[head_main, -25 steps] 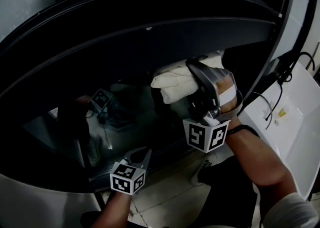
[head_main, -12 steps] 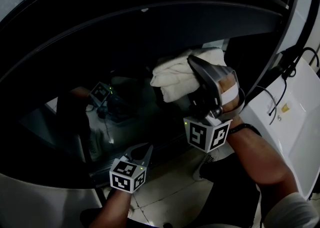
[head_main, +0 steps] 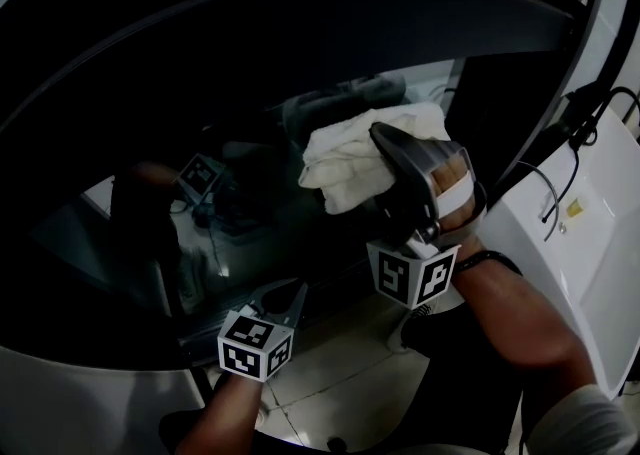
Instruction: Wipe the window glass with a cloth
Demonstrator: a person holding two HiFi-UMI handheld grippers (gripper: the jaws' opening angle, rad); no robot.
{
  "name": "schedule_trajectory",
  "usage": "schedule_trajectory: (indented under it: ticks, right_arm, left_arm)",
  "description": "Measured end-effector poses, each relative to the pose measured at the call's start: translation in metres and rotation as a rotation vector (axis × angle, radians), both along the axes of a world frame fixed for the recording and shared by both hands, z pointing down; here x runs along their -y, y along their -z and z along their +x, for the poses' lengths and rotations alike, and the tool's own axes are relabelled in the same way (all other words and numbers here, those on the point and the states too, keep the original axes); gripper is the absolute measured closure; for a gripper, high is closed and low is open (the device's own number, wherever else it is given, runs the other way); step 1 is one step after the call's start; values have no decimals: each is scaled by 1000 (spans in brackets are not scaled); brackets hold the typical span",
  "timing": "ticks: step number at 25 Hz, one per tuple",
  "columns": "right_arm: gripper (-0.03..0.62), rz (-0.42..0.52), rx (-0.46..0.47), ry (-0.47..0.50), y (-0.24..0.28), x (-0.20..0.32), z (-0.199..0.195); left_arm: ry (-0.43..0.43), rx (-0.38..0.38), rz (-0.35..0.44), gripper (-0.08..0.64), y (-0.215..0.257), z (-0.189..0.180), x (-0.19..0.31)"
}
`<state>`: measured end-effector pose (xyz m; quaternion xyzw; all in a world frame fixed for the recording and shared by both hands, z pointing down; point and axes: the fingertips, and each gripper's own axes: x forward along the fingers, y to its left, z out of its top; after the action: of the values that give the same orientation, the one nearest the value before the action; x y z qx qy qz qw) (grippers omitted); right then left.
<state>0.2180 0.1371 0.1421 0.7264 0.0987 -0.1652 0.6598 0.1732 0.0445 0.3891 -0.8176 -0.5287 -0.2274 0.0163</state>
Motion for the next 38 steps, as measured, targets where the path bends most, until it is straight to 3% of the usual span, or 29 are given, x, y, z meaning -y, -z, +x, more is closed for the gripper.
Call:
schedule_trajectory:
  ticks: [16,24,38]
  right_arm:
    - [474,66,-31,22,2,1,-1]
    - [472,69,32,31,-8,-1,3]
    - [469,38,21,28,-65,14,-8]
  left_arm:
    - [-15,23,22,543,0,-5,-2]
    - [-10,46,37,543,13,-7,-5]
    - [-30,-6,17,543,-18,-7,1]
